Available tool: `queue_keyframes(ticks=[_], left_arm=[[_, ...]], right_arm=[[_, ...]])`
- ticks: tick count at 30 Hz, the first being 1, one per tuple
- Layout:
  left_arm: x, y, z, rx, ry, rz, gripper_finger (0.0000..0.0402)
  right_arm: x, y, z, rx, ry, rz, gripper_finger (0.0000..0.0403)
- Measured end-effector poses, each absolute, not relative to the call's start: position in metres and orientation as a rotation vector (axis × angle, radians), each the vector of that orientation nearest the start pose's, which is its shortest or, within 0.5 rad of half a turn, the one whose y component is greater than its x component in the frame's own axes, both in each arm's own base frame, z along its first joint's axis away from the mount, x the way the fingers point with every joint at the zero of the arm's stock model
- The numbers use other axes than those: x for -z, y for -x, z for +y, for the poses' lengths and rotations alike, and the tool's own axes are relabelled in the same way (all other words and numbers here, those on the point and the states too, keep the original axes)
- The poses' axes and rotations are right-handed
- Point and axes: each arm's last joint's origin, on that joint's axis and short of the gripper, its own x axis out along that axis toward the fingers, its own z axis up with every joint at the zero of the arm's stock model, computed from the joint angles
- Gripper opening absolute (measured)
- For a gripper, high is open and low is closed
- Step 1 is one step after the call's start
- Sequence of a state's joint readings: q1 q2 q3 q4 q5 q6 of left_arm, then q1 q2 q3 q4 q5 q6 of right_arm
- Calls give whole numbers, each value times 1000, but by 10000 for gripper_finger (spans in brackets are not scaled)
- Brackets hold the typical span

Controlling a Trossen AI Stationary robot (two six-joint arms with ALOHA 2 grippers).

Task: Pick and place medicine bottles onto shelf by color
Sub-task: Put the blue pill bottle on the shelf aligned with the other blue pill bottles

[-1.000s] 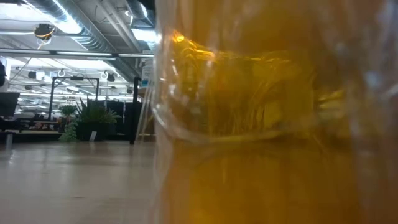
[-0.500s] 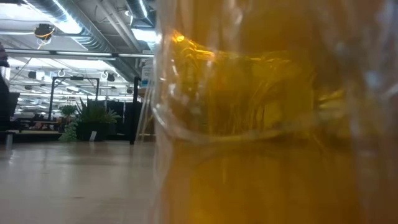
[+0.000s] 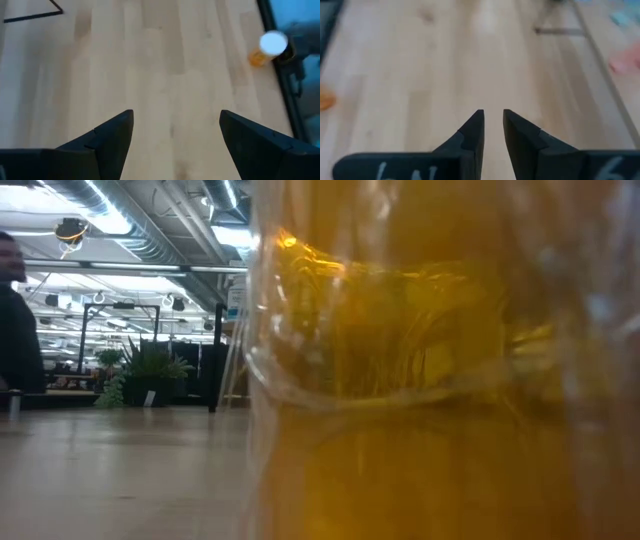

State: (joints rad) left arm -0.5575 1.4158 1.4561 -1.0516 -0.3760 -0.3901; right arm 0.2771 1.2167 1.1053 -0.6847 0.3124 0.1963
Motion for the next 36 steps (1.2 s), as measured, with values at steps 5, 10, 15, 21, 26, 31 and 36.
queue_keyframes(ticks=[5,10,15,21,26,31,36], left_arm=[[-334,-236,-157,24,-13,842,290],[-313,-237,-176,89,51,751,290],[-292,-237,-187,87,72,639,290],[-280,-236,-194,95,107,567,290],[-280,-237,-194,64,104,536,290],[-281,-237,-193,27,92,519,290],[-281,-237,-193,2,86,506,290]], right_arm=[[-321,-235,89,-110,184,674,74],[-322,-226,117,-232,241,641,74],[-313,-223,148,-333,279,639,74],[-296,-208,175,-377,229,755,74],[-289,-185,190,-372,68,903,74],[-283,-160,201,-311,-70,1051,74],[-280,-143,208,-260,-224,1171,74]])
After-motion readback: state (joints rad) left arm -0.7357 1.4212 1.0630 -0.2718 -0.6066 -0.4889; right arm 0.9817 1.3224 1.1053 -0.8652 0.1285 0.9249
